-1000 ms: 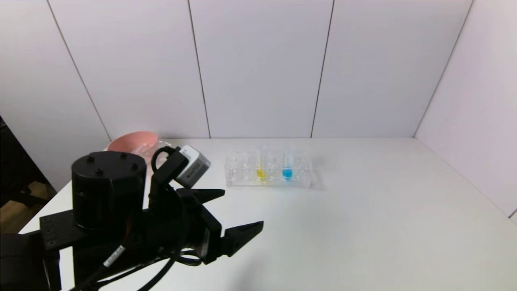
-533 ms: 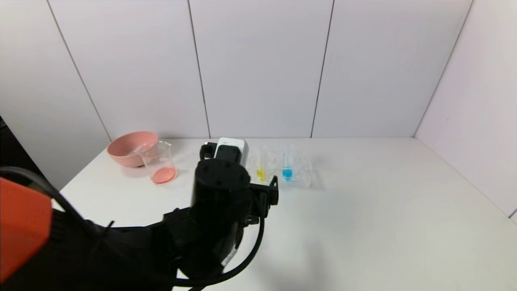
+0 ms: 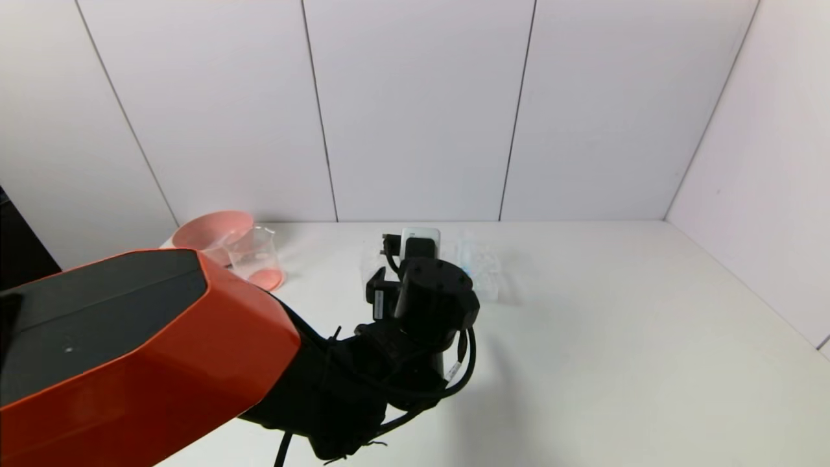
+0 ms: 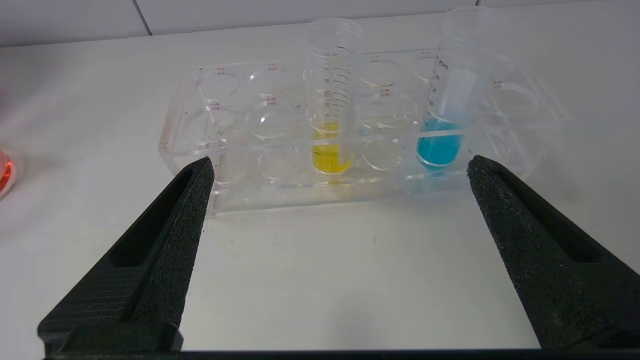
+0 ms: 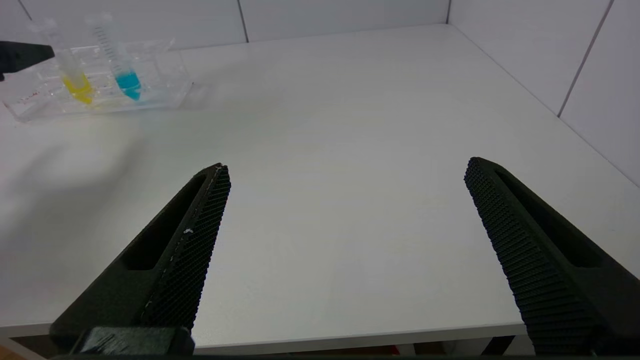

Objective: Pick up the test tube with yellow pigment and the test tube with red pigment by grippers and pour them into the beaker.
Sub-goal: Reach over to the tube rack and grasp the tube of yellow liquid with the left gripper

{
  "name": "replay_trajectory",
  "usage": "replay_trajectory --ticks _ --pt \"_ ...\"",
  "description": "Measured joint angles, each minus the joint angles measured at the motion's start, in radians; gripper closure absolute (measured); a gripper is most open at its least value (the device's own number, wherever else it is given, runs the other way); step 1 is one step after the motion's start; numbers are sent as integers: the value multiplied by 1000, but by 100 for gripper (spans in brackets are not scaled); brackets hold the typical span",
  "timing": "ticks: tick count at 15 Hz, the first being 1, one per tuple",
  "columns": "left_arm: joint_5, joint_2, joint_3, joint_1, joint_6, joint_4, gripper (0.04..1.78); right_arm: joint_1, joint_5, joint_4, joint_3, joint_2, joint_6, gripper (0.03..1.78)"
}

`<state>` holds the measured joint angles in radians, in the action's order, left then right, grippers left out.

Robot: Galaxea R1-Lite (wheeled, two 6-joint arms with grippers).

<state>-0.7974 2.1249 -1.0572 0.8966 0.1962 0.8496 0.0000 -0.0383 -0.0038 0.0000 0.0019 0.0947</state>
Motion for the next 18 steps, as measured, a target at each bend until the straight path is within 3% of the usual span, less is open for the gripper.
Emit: replay_trajectory --ticks 9,13,16,18 --pt "51 162 -247 -88 -56 -5 6 0 0 0 0 0 0 10" --pt "53 192 -280 -96 -58 -4 6 0 0 0 0 0 0 10" --pt "53 197 -283 -97 -58 -2 22 0 0 0 0 0 0 10" --pt "53 197 -284 -97 -58 -2 45 0 0 0 0 0 0 10"
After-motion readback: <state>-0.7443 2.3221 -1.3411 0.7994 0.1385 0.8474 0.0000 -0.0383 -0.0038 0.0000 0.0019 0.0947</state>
